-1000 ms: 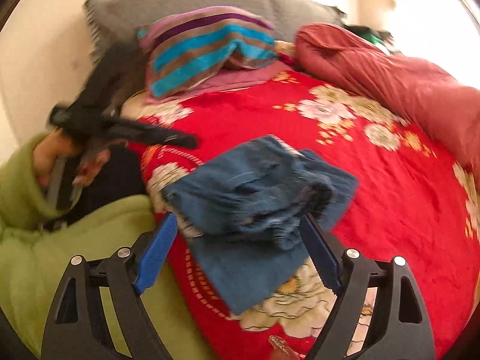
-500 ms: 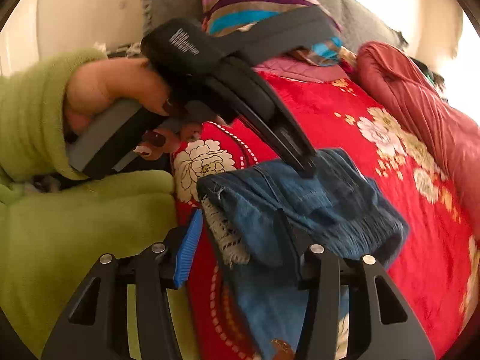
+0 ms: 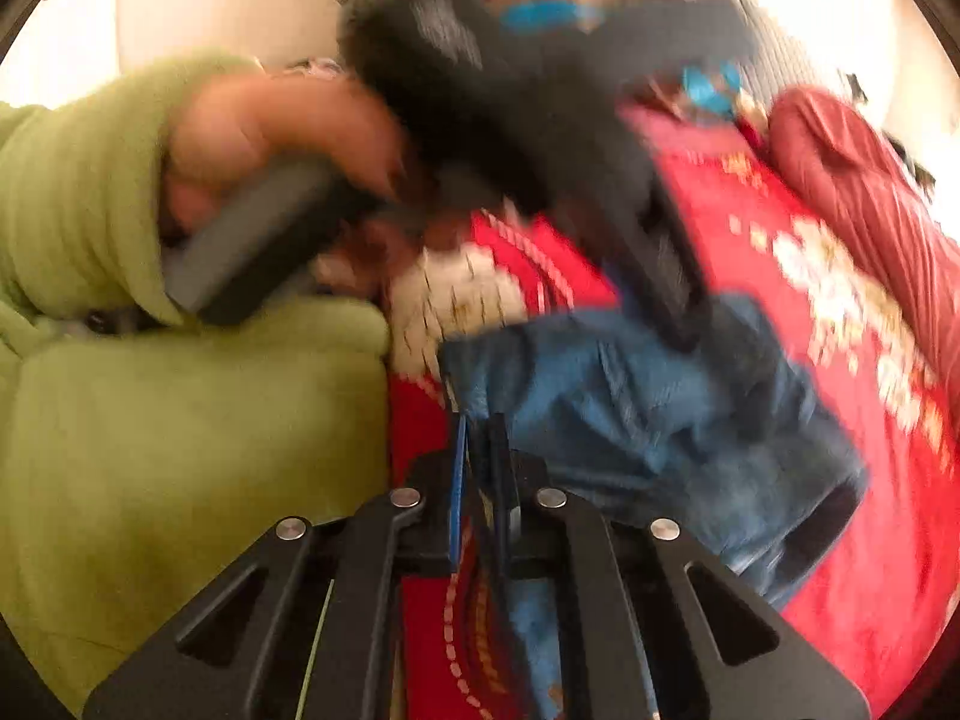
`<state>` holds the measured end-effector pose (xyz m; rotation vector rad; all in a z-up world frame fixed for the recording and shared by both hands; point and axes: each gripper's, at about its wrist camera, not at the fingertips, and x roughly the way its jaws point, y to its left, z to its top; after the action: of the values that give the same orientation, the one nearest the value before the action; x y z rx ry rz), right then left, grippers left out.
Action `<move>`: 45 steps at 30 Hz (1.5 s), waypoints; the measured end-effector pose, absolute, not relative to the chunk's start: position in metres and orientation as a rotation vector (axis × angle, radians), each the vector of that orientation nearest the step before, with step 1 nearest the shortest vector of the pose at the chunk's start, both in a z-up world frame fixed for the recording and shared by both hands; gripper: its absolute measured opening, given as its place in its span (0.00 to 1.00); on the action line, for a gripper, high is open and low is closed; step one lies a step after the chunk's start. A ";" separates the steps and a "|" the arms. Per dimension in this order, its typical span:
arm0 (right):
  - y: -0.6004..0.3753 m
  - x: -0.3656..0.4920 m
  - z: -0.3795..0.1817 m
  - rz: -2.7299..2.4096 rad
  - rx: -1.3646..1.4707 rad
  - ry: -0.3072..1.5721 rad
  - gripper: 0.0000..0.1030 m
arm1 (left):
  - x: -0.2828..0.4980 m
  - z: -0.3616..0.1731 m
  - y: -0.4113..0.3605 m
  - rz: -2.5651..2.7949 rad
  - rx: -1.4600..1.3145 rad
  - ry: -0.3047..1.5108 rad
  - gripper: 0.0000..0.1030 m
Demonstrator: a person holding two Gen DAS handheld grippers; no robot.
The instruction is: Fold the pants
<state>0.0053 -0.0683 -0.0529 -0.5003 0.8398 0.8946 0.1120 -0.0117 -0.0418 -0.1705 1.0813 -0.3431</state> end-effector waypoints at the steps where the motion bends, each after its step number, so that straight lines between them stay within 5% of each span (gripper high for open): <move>1: -0.070 0.004 -0.056 0.891 -0.479 0.843 0.07 | 0.111 -0.041 -0.012 -0.341 -0.167 1.079 0.17; 31: -0.090 -0.010 -0.024 0.867 -0.340 0.842 0.34 | 0.087 -0.014 -0.025 -0.327 -0.093 0.993 0.19; 32: -0.090 -0.011 -0.023 0.861 -0.342 0.841 0.41 | 0.086 -0.013 -0.025 -0.328 -0.092 0.990 0.19; 45: -0.091 -0.019 -0.001 0.841 -0.359 0.801 0.51 | 0.074 0.001 -0.023 -0.323 -0.088 0.951 0.29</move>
<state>-0.0194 -0.0912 -0.0015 -0.3588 0.8007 0.8410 0.0737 -0.0234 0.0006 -0.0882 0.9514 -0.3226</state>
